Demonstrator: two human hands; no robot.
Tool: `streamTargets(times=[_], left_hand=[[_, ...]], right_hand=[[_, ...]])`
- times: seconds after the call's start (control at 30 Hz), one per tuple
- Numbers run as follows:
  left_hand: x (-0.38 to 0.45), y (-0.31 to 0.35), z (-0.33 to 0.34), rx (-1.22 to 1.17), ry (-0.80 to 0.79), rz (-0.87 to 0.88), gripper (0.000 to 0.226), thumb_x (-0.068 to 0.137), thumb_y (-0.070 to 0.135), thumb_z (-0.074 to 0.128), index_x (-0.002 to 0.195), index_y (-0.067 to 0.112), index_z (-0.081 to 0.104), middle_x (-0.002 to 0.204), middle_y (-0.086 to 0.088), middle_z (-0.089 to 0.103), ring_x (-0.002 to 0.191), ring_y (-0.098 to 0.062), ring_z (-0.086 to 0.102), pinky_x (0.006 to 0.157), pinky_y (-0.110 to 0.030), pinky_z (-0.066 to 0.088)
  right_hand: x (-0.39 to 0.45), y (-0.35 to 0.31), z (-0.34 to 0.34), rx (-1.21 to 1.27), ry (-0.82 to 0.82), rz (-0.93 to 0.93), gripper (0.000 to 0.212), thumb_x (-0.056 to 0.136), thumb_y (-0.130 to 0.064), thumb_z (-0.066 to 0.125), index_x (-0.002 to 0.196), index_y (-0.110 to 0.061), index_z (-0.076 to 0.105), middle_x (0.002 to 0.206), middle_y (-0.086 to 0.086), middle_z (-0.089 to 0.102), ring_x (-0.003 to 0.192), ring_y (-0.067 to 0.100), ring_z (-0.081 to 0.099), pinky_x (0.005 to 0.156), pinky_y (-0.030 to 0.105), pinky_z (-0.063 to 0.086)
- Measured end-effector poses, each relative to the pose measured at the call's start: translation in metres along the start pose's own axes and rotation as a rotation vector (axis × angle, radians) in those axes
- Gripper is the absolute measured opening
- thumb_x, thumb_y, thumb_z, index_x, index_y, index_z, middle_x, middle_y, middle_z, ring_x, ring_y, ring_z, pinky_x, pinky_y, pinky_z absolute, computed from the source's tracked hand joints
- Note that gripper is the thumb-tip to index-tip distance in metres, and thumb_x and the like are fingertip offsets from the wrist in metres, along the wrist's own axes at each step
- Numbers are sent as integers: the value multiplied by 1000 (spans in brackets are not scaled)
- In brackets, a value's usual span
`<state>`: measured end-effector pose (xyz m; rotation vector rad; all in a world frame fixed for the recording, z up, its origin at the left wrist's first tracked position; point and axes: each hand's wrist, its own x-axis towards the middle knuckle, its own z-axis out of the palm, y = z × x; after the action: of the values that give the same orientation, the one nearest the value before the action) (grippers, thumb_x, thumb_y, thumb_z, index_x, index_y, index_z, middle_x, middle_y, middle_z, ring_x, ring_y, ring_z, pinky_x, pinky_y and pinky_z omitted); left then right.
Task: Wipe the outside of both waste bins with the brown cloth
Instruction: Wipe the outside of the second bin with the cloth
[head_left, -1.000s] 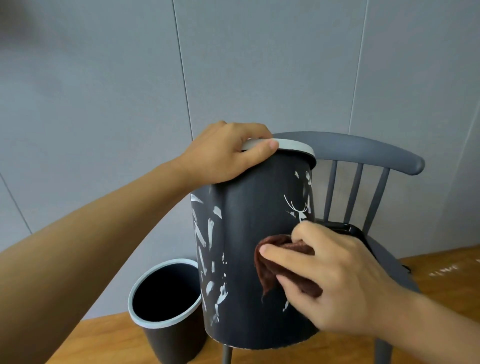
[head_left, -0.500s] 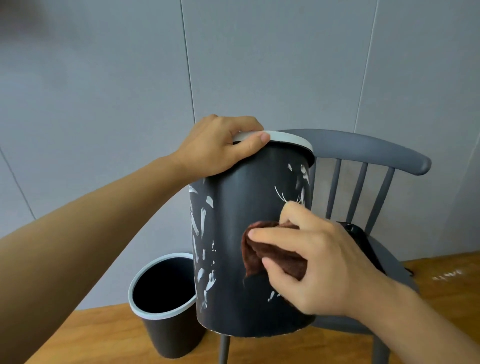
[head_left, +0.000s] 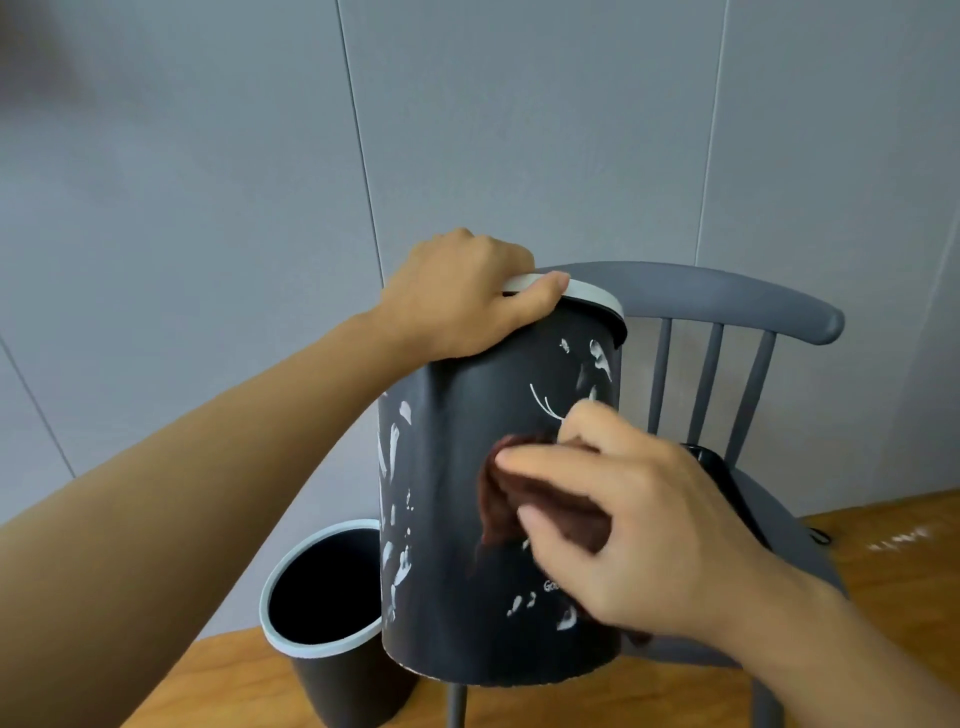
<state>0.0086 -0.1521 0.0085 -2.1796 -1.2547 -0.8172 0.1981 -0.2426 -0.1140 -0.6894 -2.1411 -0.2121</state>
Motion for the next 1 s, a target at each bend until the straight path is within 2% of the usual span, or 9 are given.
streamTargets(times=[0.13, 0.27, 0.43, 0.6, 0.67, 0.73, 0.8, 0.9, 1.0], left_hand=[[-2, -3, 2, -66, 67, 6, 57, 91, 62, 45, 57, 19, 28, 46, 2, 31, 47, -16, 34, 50, -33, 23], [-4, -2, 9, -108, 110, 49, 55, 90, 64, 41, 57, 23, 25, 45, 3, 29, 45, -14, 33, 51, -31, 23], [2, -8, 14, -98, 90, 38, 56, 90, 65, 36, 58, 20, 29, 48, 0, 33, 49, -22, 36, 52, -33, 24], [5, -16, 18, -106, 77, 13, 57, 91, 65, 37, 60, 17, 31, 50, -2, 35, 52, -23, 37, 52, -35, 27], [6, -16, 19, -102, 77, 9, 58, 91, 65, 36, 61, 15, 31, 50, -3, 36, 53, -25, 37, 52, -36, 28], [6, -15, 19, -104, 79, 14, 58, 92, 62, 39, 61, 15, 31, 50, -4, 35, 54, -27, 36, 52, -37, 28], [6, -14, 19, -106, 76, 18, 57, 93, 60, 40, 60, 16, 29, 50, -3, 33, 52, -25, 35, 52, -37, 27], [7, -16, 19, -119, 63, -6, 57, 93, 60, 41, 61, 14, 28, 52, -5, 31, 56, -29, 34, 55, -41, 31], [5, -23, 19, -142, 62, -39, 57, 94, 59, 42, 61, 13, 29, 53, -5, 31, 58, -30, 35, 55, -39, 31]], right_hand=[[11, 19, -15, 18, 309, 177, 36, 89, -38, 69, 123, -28, 76, 101, -8, 59, 84, 13, 63, 72, 35, 56], [20, 30, -11, -15, 397, 243, 35, 87, -37, 74, 120, -26, 77, 104, -5, 61, 91, 12, 62, 79, 33, 54], [19, 23, 6, -95, 166, 192, 51, 98, -45, 51, 141, -22, 66, 127, 4, 51, 107, 28, 55, 82, 48, 56], [12, 23, 2, -88, 22, 191, 57, 97, -43, 44, 153, -32, 52, 143, -1, 41, 117, 25, 49, 92, 45, 53], [8, 27, 5, -40, 60, 190, 55, 96, -37, 57, 150, -31, 53, 136, -7, 43, 117, 16, 53, 94, 33, 53], [8, 31, 8, 49, 123, 245, 54, 95, -28, 69, 147, -30, 55, 129, -14, 47, 113, -4, 51, 96, 9, 42], [11, 33, 9, 58, 165, 283, 50, 94, -28, 71, 142, -26, 59, 124, -12, 51, 107, -5, 52, 93, 3, 39], [9, 25, 13, -27, 130, 235, 45, 91, -34, 65, 135, -22, 66, 115, -4, 54, 95, 16, 60, 82, 32, 55], [-12, 8, 16, -43, -86, 41, 36, 88, -33, 67, 121, -21, 70, 103, -1, 55, 81, 19, 59, 67, 38, 56]])
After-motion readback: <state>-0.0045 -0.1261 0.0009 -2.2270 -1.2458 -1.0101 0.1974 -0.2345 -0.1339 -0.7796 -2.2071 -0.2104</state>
